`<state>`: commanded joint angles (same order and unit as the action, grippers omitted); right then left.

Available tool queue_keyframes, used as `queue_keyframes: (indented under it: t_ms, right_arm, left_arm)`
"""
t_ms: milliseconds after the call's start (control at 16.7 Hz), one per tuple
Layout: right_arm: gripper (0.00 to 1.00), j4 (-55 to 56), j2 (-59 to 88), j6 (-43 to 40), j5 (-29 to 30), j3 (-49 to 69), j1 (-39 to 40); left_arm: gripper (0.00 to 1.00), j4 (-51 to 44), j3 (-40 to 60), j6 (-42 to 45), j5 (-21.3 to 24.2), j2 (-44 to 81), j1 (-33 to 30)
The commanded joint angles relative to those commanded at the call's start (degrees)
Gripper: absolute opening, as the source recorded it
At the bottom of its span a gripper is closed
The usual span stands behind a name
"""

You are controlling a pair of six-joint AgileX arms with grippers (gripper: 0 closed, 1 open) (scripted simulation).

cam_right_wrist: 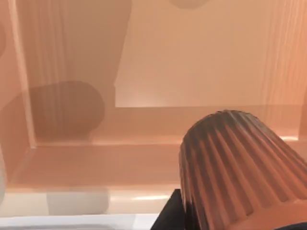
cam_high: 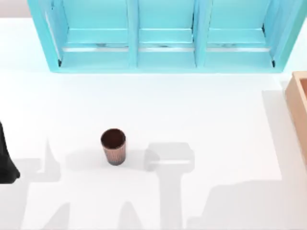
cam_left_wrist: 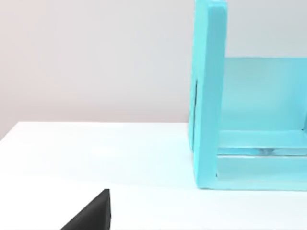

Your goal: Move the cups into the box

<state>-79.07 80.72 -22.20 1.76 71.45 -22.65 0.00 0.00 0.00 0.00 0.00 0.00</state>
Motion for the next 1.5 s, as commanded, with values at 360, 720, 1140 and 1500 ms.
queue_keyframes:
  t_ms: [360,720,1140,1500]
  right_arm:
    - [0.00,11.84,0.02,-0.25,-0.03,-11.93,-0.24]
    - [0.15,12.32,0.02,-0.27,-0.03,-12.41,-0.25]
    - [0.68,12.32,0.02,-0.27,-0.03,-12.41,-0.25]
    - [1.00,12.32,0.02,-0.27,-0.03,-12.41,-0.25]
  left_arm:
    - [1.00,0.00,0.00,0.00,0.00,0.00,0.00]
    - [1.00,0.00,0.00,0.00,0.00,0.00,0.00]
    - [1.00,0.00,0.00,0.00,0.00,0.00,0.00]
    - [1.00,0.00,0.00,0.00,0.00,0.00,0.00]
